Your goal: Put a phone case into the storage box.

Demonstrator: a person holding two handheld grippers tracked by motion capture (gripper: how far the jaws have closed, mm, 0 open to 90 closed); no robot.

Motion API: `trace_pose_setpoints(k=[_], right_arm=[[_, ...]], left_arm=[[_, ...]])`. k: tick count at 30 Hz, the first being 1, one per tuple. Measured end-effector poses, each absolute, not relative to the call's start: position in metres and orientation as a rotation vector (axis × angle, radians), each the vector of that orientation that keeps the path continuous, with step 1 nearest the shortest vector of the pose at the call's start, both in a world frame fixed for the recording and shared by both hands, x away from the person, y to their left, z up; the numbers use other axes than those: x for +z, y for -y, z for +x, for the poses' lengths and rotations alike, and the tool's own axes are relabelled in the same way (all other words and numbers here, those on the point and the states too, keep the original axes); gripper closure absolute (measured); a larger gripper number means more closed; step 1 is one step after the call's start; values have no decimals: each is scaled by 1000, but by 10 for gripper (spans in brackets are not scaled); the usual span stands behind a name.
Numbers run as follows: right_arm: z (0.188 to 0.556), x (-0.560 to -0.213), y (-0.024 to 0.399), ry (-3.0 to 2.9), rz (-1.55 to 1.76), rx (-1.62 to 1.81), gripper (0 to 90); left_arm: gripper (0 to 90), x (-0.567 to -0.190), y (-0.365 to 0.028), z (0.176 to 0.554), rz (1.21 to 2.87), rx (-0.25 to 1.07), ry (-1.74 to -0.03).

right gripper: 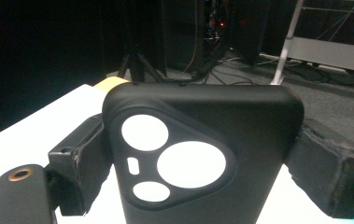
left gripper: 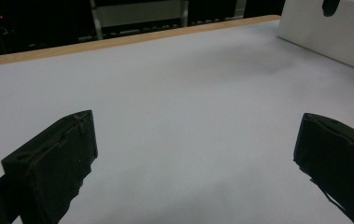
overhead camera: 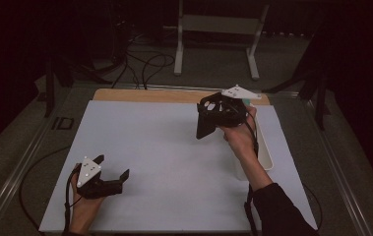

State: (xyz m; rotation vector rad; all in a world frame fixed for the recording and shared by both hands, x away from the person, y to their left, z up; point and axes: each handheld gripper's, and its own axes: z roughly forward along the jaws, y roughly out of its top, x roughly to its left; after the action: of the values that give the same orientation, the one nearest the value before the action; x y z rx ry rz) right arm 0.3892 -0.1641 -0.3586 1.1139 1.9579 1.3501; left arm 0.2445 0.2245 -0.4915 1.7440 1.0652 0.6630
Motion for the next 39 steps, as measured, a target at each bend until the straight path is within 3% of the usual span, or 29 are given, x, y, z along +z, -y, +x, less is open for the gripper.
trace_pose_setpoints(k=[39], right_arm=[[418, -344, 212, -1797, 1235, 1270, 132]], left_arm=[[5, -492, -224, 244, 1746, 669, -1069]])
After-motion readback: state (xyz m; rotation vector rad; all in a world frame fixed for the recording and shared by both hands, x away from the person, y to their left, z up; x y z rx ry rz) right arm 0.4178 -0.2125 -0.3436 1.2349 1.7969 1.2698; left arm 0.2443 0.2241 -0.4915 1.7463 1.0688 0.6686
